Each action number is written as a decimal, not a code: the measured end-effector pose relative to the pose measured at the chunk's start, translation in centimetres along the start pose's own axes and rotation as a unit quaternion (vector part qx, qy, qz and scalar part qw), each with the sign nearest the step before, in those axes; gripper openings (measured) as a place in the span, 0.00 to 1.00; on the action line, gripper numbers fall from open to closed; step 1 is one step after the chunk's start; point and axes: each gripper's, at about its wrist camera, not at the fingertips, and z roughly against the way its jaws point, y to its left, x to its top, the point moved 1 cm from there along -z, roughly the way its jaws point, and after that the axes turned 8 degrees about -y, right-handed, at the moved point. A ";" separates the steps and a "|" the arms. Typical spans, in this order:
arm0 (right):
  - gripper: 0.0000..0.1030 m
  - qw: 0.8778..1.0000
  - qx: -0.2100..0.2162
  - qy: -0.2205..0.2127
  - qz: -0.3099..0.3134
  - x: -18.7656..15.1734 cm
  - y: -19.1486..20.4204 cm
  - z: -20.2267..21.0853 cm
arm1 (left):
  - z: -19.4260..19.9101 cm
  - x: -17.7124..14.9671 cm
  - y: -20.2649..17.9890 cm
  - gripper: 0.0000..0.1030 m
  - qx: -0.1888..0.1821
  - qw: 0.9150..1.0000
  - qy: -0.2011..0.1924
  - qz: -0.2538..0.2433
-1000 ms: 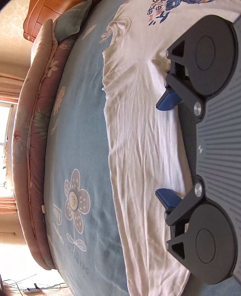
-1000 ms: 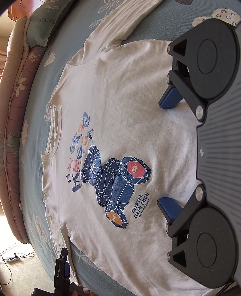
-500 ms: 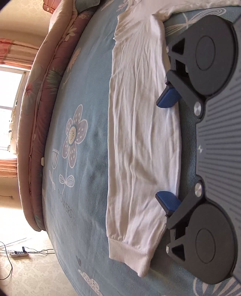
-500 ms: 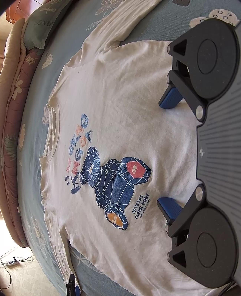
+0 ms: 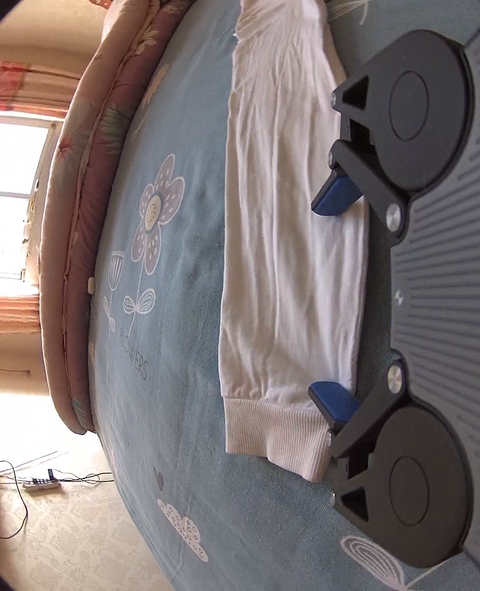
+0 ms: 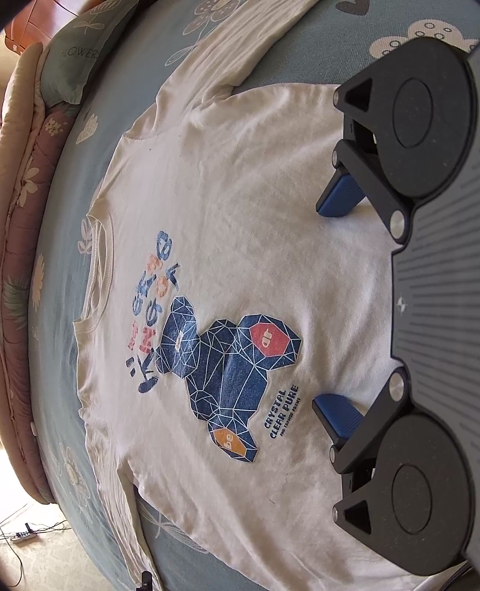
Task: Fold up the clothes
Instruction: 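Sweep the open left gripper along the white sleeve toward its cuff, then lift the left gripper off the sleeve and move it over the shirt hem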
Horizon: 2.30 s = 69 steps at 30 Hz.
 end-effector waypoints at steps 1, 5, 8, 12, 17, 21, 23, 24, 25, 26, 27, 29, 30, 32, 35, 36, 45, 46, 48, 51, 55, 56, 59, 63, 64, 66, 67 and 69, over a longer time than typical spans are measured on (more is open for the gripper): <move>1.00 1.000 0.000 0.001 0.000 0.0 0.0 0.0 | -0.1 0.5 -0.2 0.94 0.004 1.000 0.008 -0.003; 1.00 1.000 -0.003 0.001 -0.001 0.0 0.1 0.0 | -0.5 3.0 -1.6 0.94 -0.006 1.000 -0.004 0.010; 1.00 1.000 -0.006 0.003 -0.002 0.1 0.2 0.0 | -2.0 4.0 -3.8 0.94 -0.023 1.000 -0.007 -0.002; 1.00 1.000 -0.008 0.006 -0.003 0.1 0.2 -0.1 | -4.1 3.0 -5.7 0.94 -0.006 0.999 0.023 -0.033; 1.00 1.000 -0.006 0.006 -0.004 0.1 0.3 -0.1 | -1.7 0.4 -4.1 0.98 -0.011 1.000 0.005 -0.029; 1.00 1.000 -0.006 0.004 -0.003 0.1 0.3 -0.1 | 0.0 1.2 -3.9 0.98 -0.001 0.999 0.028 -0.043; 1.00 1.000 -0.007 0.004 -0.002 0.1 0.3 -0.1 | 1.1 2.2 -4.8 0.97 -0.004 0.999 0.014 -0.050; 1.00 1.000 -0.007 0.006 -0.001 0.2 0.3 -0.1 | 1.9 2.8 -5.6 0.97 -0.020 0.998 0.004 -0.051; 1.00 1.000 -0.007 0.013 -0.002 0.4 0.3 0.0 | 2.6 3.4 -6.4 0.97 -0.035 0.998 -0.005 -0.053; 1.00 1.000 -0.007 0.021 -0.003 0.5 0.2 0.0 | 3.5 4.0 -7.6 0.97 -0.054 0.997 -0.013 -0.057; 1.00 1.000 -0.006 0.028 -0.004 0.7 0.2 0.1 | 4.4 4.7 -8.8 0.97 -0.072 0.995 -0.021 -0.062; 1.00 0.999 -0.005 0.033 -0.002 0.9 0.0 0.8 | 6.2 5.5 -11.6 0.97 -0.109 0.990 -0.031 -0.085; 1.00 1.000 -0.006 0.030 0.002 0.9 -0.1 1.3 | 7.1 5.8 -13.1 0.97 -0.127 0.986 -0.034 -0.098; 1.00 1.000 -0.008 0.014 0.011 0.7 -0.2 2.9 | 8.9 5.7 -16.2 0.98 -0.166 0.978 -0.031 -0.124; 1.00 1.000 -0.004 -0.001 0.021 -0.3 -0.6 4.9 | 11.2 4.2 -20.9 0.98 -0.221 0.961 -0.008 -0.165; 1.00 1.000 -0.001 -0.003 0.025 -0.8 -0.6 5.4 | 11.8 3.4 -22.5 0.98 -0.239 0.955 0.001 -0.178; 1.00 0.999 0.021 0.000 0.048 -6.5 -0.3 5.8 | 16.6 -7.1 -33.2 0.98 -0.334 0.902 0.077 -0.263; 1.00 0.999 0.023 -0.008 0.049 -6.7 -0.4 5.9 | 16.8 -8.0 -33.4 0.98 -0.335 0.900 0.086 -0.263; 1.00 0.998 0.027 -0.027 0.050 -7.2 -0.5 6.2 | 16.9 -9.6 -33.4 0.98 -0.328 0.900 0.104 -0.267; 1.00 0.996 0.032 -0.062 0.056 -8.1 -0.7 6.6 | 16.7 -11.4 -32.6 0.98 -0.304 0.905 0.115 -0.275; 1.00 0.994 0.034 -0.090 0.052 -8.9 -1.2 7.0 | 17.3 -11.5 -31.4 0.98 -0.294 0.911 0.114 -0.268; 1.00 0.994 0.034 -0.095 0.051 -9.0 -1.3 7.1 | 17.4 -11.3 -31.2 0.98 -0.290 0.913 0.117 -0.263; 1.00 0.994 0.033 -0.089 0.055 -9.0 -1.4 7.4 | 18.1 -10.6 -31.1 0.98 -0.289 0.918 0.122 -0.242; 1.00 0.993 0.067 -0.082 0.049 -9.0 -1.4 8.8 | 18.9 -10.6 -32.7 0.98 -0.331 0.911 0.130 -0.209; 1.00 0.992 0.084 -0.083 0.046 -9.1 -1.4 9.2 | 18.7 -11.1 -33.3 0.98 -0.335 0.908 0.136 -0.213; 1.00 0.989 0.118 -0.084 0.042 -9.4 -1.3 9.9 | 18.4 -12.2 -34.6 0.98 -0.331 0.904 0.146 -0.225; 1.00 0.987 0.130 -0.082 0.038 -9.5 -1.4 10.2 | 18.3 -12.6 -35.0 0.99 -0.324 0.905 0.140 -0.236; 1.00 0.991 0.117 -0.062 0.024 -10.2 -2.0 9.7 | 18.4 -13.0 -35.4 0.99 -0.316 0.904 0.122 -0.261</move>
